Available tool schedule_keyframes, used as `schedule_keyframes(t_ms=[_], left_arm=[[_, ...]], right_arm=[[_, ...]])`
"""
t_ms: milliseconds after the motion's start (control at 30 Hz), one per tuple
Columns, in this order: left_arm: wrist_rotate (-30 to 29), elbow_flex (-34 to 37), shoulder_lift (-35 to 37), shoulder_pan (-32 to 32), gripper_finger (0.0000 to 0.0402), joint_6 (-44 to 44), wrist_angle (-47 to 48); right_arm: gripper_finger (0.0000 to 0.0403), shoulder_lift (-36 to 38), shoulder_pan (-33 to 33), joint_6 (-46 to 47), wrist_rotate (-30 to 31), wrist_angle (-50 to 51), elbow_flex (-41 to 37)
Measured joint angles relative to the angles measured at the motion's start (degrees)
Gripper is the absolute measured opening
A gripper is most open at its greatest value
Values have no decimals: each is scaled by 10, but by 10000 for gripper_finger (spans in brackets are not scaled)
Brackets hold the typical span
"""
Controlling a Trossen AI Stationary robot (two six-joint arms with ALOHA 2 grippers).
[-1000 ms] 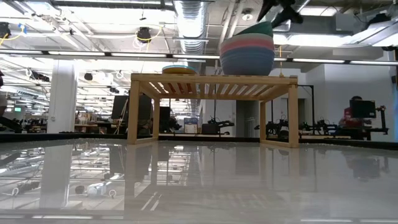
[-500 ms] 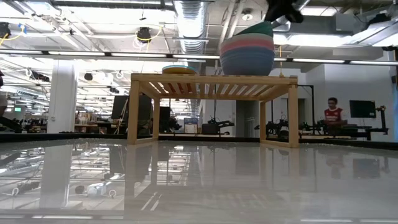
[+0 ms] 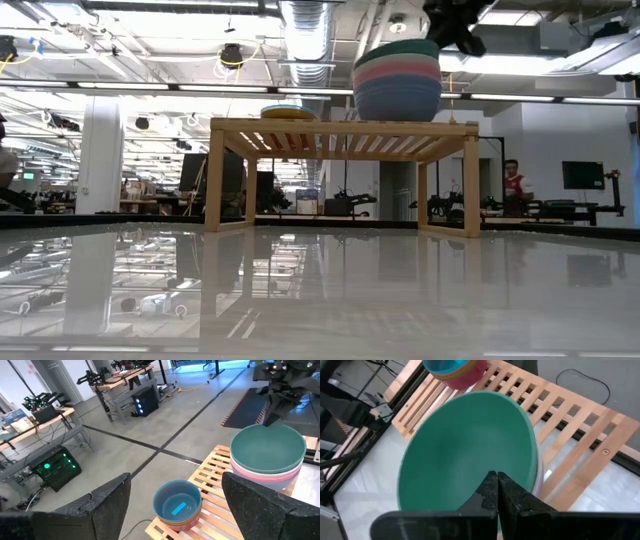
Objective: Place and stack bowls onto a shelf
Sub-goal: Stack the green bowl on top of the white bowl on the shelf, then return to home position
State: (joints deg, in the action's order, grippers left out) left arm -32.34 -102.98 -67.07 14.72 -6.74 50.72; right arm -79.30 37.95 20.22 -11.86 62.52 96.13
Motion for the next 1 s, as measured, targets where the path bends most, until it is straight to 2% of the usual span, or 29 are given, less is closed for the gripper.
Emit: schedule_keyframes(t_ms=[167, 333, 567, 767, 833, 1000], left_arm=[[0, 0, 0, 0, 300, 2, -2], [0, 0, 0, 0, 300, 13, -2], [50, 0, 0, 0, 300, 40, -1], [59, 0, 0, 0, 300, 62, -8], [102, 0, 1, 0, 300, 65, -14], [284, 0, 21, -1, 300, 77, -54]], right_arm=[[18, 29, 0, 10, 0, -57, -55], [18, 27, -11, 13, 0, -73, -82], [27, 43, -14, 4, 14, -104, -83], [24, 70, -14, -2, 14, -134, -83], [35, 100, -16, -5, 14, -159, -83], [57, 200, -16, -38, 14, -193, -83]])
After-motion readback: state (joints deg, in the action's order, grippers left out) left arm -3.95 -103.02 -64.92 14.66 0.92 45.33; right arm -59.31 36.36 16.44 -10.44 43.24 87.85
